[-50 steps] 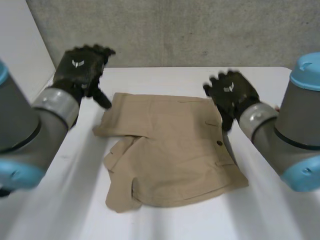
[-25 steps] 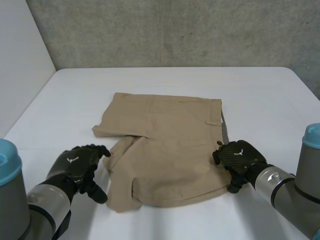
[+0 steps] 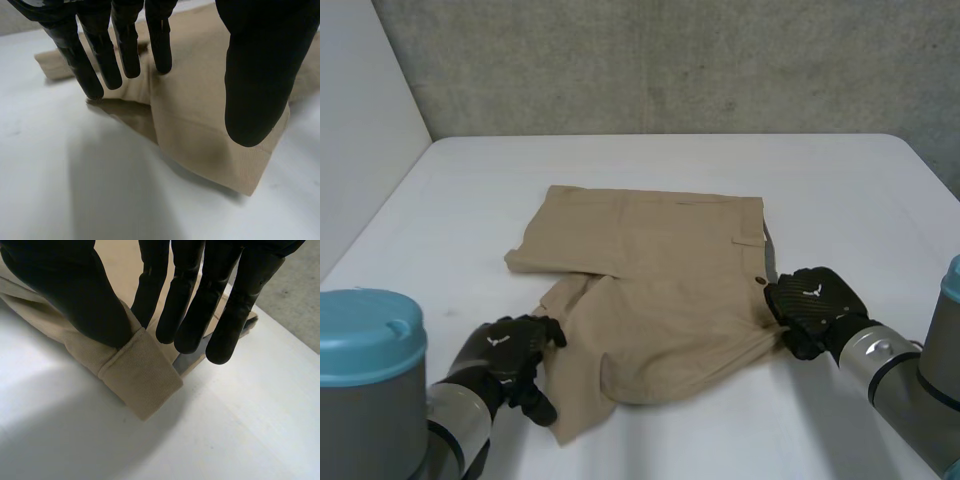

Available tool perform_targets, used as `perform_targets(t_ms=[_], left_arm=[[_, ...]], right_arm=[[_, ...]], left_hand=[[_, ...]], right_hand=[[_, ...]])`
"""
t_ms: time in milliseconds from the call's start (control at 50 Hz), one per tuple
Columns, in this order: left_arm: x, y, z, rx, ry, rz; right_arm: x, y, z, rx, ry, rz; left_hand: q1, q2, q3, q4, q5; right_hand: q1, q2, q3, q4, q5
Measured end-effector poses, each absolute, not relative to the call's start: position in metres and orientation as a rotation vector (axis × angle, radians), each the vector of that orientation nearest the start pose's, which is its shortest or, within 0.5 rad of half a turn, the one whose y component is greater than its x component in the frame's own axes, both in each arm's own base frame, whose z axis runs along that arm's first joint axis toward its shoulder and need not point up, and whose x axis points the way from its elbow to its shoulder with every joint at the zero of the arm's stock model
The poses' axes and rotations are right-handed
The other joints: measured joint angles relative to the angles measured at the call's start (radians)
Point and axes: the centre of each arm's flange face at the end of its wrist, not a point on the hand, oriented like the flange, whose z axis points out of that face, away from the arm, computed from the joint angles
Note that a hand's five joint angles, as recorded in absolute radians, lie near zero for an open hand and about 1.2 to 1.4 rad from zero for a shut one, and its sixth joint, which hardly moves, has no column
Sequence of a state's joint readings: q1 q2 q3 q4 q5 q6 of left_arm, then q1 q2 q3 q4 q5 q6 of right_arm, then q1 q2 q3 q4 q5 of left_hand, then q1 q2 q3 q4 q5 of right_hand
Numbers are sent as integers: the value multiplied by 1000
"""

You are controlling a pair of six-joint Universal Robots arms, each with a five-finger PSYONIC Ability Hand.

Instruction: Fold the shorts.

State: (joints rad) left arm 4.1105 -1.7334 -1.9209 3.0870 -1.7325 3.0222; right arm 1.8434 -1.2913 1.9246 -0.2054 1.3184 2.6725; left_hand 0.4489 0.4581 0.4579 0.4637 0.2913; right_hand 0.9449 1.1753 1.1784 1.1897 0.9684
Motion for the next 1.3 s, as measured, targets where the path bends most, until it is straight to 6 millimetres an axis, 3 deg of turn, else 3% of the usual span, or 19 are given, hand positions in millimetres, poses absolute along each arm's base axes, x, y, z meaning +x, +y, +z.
perform_targets(t_ms=[140, 240, 260, 360, 420, 500, 560, 640, 700, 820, 880, 1120, 1300], left_arm=[[-247, -149, 152, 604, 2906, -1521], [-252, -156, 140, 607, 2909, -1497], [-254, -159, 137, 601, 2903, -1507], [-257, -172, 142, 545, 2846, -1592], [-258, -177, 151, 521, 2815, -1644], [-255, -181, 192, 488, 2715, -1812], [-251, -181, 211, 513, 2654, -1873], [-247, -180, 218, 576, 2599, -1881], [-245, -181, 216, 645, 2562, -1849], [-246, -188, 201, 719, 2542, -1767], [-247, -193, 197, 718, 2545, -1751], [-256, -217, 189, 696, 2545, -1744], [-263, -238, 187, 675, 2536, -1754]], right_arm=[[224, -232, 150, -1050, 2296, -1665], [224, -232, 151, -1031, 2303, -1667], [223, -232, 151, -1027, 2308, -1670], [221, -236, 154, -1017, 2332, -1702], [220, -237, 155, -1017, 2337, -1717], [220, -240, 163, -1021, 2338, -1757], [220, -240, 167, -1019, 2331, -1770], [221, -241, 170, -1009, 2326, -1772], [221, -241, 172, -993, 2334, -1754], [217, -232, 177, -941, 2410, -1602], [215, -227, 180, -933, 2427, -1546], [209, -205, 182, -951, 2367, -1461], [214, -204, 163, -1046, 2303, -1523]], left_hand=[[88, 67, 68, 66, 63], [235, 236, 235, 218, 210], [466, 465, 463, 454, 444], [676, 722, 720, 725, 695], [676, 726, 724, 732, 695], [676, 730, 728, 736, 695], [676, 730, 728, 736, 695], [676, 731, 728, 736, 695], [676, 731, 728, 736, 695], [676, 732, 728, 736, 695], [676, 732, 730, 736, 695], [676, 734, 732, 736, 695], [676, 734, 732, 736, 695]], right_hand=[[0, 0, 0, 0, 0], [0, 0, 0, 0, 0], [0, 0, 0, 0, 0], [0, 0, 0, 0, 0], [0, 0, 0, 0, 0], [0, 0, 0, 0, 0], [0, 0, 0, 0, 0], [0, 0, 0, 0, 0], [-5, -24, -26, -30, -11], [-333, -465, -468, -479, -420], [-383, -516, -534, -549, -494], [-486, -651, -657, -670, -620], [-482, -643, -647, -660, -611]])
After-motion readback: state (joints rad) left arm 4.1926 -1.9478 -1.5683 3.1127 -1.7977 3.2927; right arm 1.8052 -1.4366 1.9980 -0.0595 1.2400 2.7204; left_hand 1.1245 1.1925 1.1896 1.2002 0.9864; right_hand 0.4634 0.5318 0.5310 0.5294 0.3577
